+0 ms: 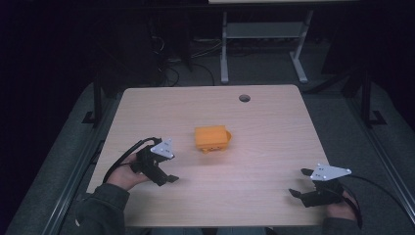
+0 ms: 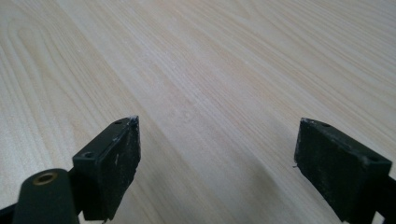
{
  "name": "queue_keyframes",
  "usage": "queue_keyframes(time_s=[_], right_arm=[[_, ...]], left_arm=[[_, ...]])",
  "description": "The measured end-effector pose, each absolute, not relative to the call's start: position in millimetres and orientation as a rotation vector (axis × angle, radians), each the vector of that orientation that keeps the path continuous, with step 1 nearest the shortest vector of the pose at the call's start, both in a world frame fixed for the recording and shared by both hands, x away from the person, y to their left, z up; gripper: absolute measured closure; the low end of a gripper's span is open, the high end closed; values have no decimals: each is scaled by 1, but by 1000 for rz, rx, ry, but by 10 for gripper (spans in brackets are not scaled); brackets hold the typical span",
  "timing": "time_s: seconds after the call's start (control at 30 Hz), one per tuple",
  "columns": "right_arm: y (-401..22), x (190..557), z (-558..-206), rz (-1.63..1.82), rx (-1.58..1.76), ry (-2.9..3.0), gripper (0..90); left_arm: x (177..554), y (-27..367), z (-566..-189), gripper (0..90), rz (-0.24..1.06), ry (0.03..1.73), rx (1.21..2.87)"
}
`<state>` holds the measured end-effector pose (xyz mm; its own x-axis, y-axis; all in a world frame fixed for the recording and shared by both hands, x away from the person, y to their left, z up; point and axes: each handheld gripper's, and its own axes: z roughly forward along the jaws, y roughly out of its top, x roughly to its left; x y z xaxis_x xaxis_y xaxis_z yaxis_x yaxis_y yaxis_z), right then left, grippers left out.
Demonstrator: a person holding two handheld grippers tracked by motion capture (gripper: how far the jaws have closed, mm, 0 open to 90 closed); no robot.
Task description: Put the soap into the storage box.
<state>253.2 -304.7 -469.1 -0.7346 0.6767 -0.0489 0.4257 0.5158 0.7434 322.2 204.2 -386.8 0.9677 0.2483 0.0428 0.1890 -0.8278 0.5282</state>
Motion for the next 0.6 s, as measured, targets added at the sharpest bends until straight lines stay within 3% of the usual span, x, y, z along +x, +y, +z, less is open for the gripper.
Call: queue_keyframes(time_s=[0.6], right_arm=[[-308, 251, -468, 1048, 929, 2409, 140]], left_arm=[[300, 222, -402, 198, 182, 343, 2559]])
